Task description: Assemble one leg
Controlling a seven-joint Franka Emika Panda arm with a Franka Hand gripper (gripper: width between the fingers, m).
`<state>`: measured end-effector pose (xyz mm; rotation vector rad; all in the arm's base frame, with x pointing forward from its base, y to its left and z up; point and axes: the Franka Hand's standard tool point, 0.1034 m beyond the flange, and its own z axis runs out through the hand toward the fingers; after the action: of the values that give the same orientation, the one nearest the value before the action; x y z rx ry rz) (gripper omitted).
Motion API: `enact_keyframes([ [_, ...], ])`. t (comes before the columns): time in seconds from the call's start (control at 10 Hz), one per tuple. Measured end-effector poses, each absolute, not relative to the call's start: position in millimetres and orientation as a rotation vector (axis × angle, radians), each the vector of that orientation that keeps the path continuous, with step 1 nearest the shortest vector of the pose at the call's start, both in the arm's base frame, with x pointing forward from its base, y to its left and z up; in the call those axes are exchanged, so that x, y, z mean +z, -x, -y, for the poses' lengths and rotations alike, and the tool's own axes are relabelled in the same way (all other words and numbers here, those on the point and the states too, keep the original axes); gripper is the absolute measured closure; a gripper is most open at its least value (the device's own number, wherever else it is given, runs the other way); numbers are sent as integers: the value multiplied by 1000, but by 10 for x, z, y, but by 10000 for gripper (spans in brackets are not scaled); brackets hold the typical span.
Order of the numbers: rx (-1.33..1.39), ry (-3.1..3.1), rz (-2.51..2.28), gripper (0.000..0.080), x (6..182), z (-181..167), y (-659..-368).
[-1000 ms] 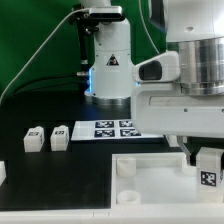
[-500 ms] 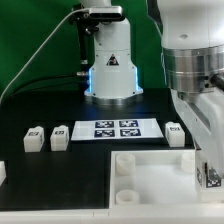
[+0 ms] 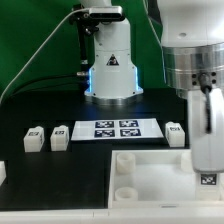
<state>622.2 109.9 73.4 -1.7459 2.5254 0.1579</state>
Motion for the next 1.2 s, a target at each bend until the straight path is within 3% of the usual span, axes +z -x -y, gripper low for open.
enact_keyframes([
  [0.2,158,1756,-2519,506,728,-1101,-6220],
  [0.3,158,1757,-2519,343,724,-1101,-6218],
  [0.4,158,1759,-2517,343,722,-1101,-6217],
  [0.5,157,1802,-2486,199,721,-1101,-6217],
  [0.6,155,1865,-2436,158,717,-1102,-6211],
  [1.2,180,2591,-1677,150,753,-1202,-6167],
])
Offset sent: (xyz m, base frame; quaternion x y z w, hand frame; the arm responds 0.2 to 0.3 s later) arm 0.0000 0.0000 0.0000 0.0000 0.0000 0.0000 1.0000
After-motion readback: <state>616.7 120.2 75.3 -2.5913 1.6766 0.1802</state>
